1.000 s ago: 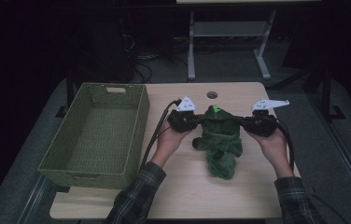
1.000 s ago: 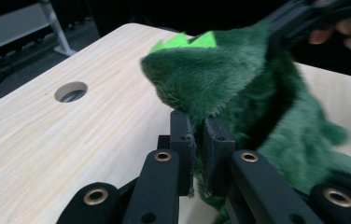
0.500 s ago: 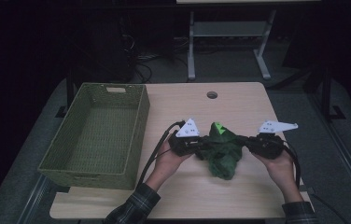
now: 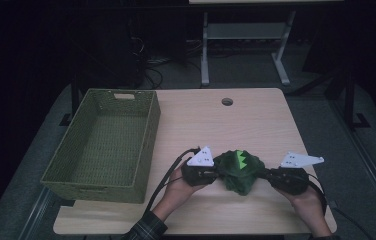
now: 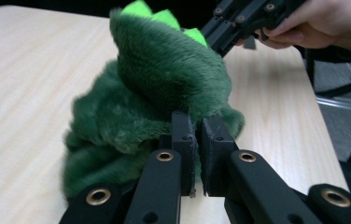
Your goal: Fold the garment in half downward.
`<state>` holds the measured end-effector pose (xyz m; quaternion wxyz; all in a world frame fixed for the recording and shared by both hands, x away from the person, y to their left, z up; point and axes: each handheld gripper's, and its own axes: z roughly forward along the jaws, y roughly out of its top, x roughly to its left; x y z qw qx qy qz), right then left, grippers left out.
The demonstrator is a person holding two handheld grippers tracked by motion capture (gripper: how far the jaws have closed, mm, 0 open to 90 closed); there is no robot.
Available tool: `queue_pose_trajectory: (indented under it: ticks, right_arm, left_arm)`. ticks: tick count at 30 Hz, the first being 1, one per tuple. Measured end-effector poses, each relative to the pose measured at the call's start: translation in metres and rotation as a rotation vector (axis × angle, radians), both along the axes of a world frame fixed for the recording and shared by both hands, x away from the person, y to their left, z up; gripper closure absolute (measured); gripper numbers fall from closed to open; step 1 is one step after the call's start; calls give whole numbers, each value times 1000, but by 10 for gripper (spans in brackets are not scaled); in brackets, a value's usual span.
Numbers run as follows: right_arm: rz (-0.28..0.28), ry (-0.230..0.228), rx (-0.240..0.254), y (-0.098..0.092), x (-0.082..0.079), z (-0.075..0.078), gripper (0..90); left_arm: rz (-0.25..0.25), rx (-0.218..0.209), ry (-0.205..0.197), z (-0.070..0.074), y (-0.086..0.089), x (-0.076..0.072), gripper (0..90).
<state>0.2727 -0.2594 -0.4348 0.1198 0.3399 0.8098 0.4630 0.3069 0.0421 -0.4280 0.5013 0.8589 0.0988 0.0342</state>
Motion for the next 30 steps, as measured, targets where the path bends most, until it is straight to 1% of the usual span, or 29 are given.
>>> queue_pose_trajectory:
  ticks: [3,4,5,6,7,8,9,10,11,12,13,14,15,16,17,18,19,20,21,22,23,24,25,26,28,29,30]
  right_arm:
    - [10,19,-15,1,-5,-6,859]
    - [12,20,-27,1,-6,-8,862]
    - [12,20,-27,1,-6,-8,862]
    - [19,32,-28,2,-8,-11,865]
    - [21,41,-33,2,-9,-12,867]
    - [23,45,-39,2,-10,-13,868]
    - [29,54,-49,2,-11,-15,869]
    - [29,54,-49,2,-11,-15,869]
    - [31,69,-57,3,-12,-17,871]
    - [35,84,-74,4,-13,-20,875]
    - [35,84,-74,4,-13,-20,875]
    - [40,106,-88,5,-15,-22,877]
    - [44,119,-95,5,-16,-22,877]
    - [47,124,-103,5,-15,-23,877]
    - [51,126,-111,5,-15,-25,877]
    - [50,142,-118,6,-14,-26,878]
    - [50,142,-118,6,-14,-26,878]
    - [54,158,-130,8,-13,-29,878]
    - [54,158,-130,8,-13,-29,878]
    - [61,161,-144,10,-12,-31,879]
    - [61,161,-144,10,-12,-31,879]
    - [58,166,-152,12,-10,-32,879]
    - [60,162,-160,14,-10,-34,879]
    - [60,163,-165,15,-10,-35,879]
    - [62,163,-163,17,-10,-35,879]
    - [64,154,-160,18,-11,-33,863]
    - [71,138,-157,17,-12,-32,823]
  left_arm:
    - [-10,18,17,-7,0,-4,854]
    - [-13,23,26,-10,0,-5,855]
    - [-13,23,26,-10,0,-5,856]
    - [-17,31,43,-15,1,-7,856]
    - [-20,41,46,-19,1,-8,857]
    - [-20,41,46,-19,1,-8,858]
    - [-29,55,64,-27,1,-10,859]
    - [-29,55,64,-27,1,-10,859]
    - [-34,62,69,-29,0,-11,860]
    - [-44,73,87,-35,-2,-13,861]
    - [-44,73,87,-35,-2,-13,861]
    - [-57,90,96,-39,-5,-16,862]
    - [-57,90,96,-39,-5,-16,862]
    - [-60,96,100,-41,-6,-16,862]
    - [-67,111,108,-45,-8,-16,863]
    - [-64,122,108,-46,-9,-16,863]
    - [-64,122,108,-46,-9,-16,864]
    - [-56,138,111,-48,-10,-15,864]
    - [-56,138,111,-48,-10,-15,865]
    - [-53,151,107,-49,-10,-15,865]
    - [-47,165,97,-50,-10,-14,865]
    - [-41,169,86,-50,-9,-13,867]
    - [-17,182,73,-48,-7,-11,867]
    - [-5,189,66,-48,-5,-8,867]
    - [1,183,73,-48,-3,-7,867]
    - [-1,170,81,-48,-2,-7,867]
    - [-1,170,81,-48,-2,-7,866]
